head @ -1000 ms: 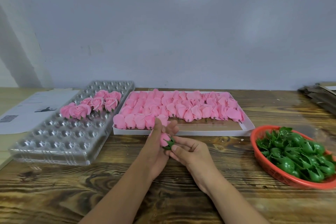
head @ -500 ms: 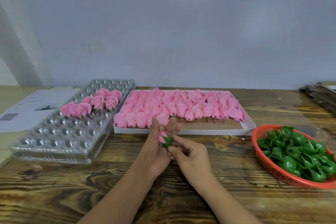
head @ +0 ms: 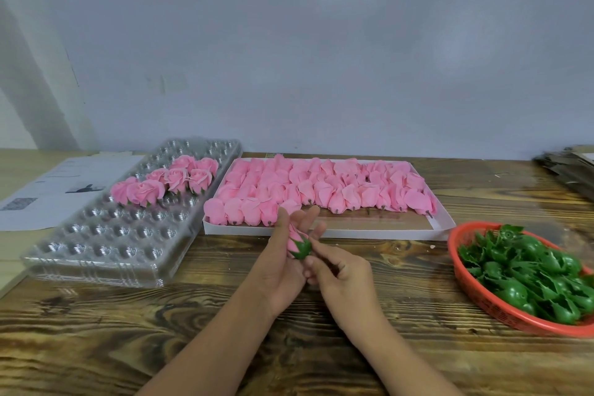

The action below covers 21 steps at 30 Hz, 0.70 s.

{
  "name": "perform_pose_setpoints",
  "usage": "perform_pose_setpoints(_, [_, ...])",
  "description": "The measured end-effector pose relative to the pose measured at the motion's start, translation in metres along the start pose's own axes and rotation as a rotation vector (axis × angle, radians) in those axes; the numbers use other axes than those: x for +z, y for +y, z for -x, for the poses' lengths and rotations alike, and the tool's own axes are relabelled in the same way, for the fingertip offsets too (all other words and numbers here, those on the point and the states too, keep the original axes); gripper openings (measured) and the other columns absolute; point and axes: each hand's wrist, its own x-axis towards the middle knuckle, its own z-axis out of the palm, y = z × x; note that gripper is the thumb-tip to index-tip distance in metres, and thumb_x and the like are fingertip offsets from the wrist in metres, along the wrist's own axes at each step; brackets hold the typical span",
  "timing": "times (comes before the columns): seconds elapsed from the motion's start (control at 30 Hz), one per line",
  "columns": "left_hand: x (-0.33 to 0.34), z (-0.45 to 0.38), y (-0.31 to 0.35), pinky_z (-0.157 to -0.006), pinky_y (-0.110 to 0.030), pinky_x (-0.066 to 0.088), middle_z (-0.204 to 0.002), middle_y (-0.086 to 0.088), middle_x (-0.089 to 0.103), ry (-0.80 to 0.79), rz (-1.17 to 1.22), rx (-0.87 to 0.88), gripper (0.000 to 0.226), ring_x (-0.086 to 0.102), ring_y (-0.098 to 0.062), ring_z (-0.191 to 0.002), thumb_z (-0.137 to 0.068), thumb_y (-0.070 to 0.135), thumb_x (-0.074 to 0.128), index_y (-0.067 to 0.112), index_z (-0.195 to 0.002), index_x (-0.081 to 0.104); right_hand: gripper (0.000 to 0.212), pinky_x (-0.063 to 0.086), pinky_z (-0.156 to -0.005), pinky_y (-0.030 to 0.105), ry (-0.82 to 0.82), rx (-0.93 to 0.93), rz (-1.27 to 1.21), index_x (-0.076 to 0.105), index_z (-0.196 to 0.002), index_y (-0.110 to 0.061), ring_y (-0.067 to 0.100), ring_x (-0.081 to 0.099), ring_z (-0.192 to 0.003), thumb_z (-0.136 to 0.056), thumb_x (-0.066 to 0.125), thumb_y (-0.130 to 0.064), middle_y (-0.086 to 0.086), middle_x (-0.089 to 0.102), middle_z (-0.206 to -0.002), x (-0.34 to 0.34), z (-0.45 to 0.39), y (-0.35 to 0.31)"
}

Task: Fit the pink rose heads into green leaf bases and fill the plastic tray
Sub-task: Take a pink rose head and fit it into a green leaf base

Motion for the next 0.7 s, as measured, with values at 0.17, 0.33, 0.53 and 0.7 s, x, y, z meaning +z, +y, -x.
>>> perform_pose_setpoints(0.17, [-0.0016,0.0004,0.0012,-0.089,-0.044,0.055,-0.125,0.004,0.073,-0.035,-0.006,-0.004,0.033,0.073,-0.012,-0.106,-0.086,0.053,0.060,0.028,-0.072,0.075,0.026,0.061,-0.076,0.041,0.026,0.009,0.046,0.077,-0.104,-0.030,0.008,0.073,-0.080,-0.089,0.071,-0.011,-0.017,0.076,-0.087,-0.0019,0.0017,0.0005])
perform_pose_setpoints(0.33, [-0.0011,-0.0013,0.0004,-0.077,-0.037,0.060,-0.119,0.000,0.075,-0.029,-0.018,-0.002,0.029,0.075,-0.013,-0.099,-0.084,0.051,0.063,0.022,-0.083,0.062,0.022,0.061,-0.071,0.035,0.064,-0.050,0.123,0.078,-0.099,-0.032,0.003,0.071,-0.074,-0.088,0.072,-0.014,-0.025,0.073,-0.084,-0.0035,0.0045,-0.0002])
perform_pose_setpoints(0.53, [-0.0028,-0.0021,-0.0011,-0.070,-0.035,0.062,-0.111,0.002,0.077,-0.051,-0.011,0.030,0.035,0.075,-0.013,-0.096,-0.082,0.052,0.063,0.025,-0.062,0.069,0.022,0.058,-0.070,0.024,0.059,-0.102,0.189,0.076,-0.101,-0.031,-0.002,0.070,-0.075,-0.088,0.070,-0.014,-0.030,0.071,-0.085,-0.0045,0.0052,-0.0007])
perform_pose_setpoints(0.7, [-0.0009,-0.0003,-0.0019,-0.071,-0.034,0.061,-0.112,0.002,0.076,-0.058,-0.043,0.048,0.037,0.074,-0.014,-0.098,-0.083,0.053,0.061,0.024,-0.062,0.067,0.025,0.059,-0.069,0.025,0.065,-0.118,0.200,0.073,-0.104,-0.034,-0.001,0.069,-0.074,-0.087,0.069,-0.016,-0.030,0.071,-0.083,-0.0052,0.0046,-0.0013])
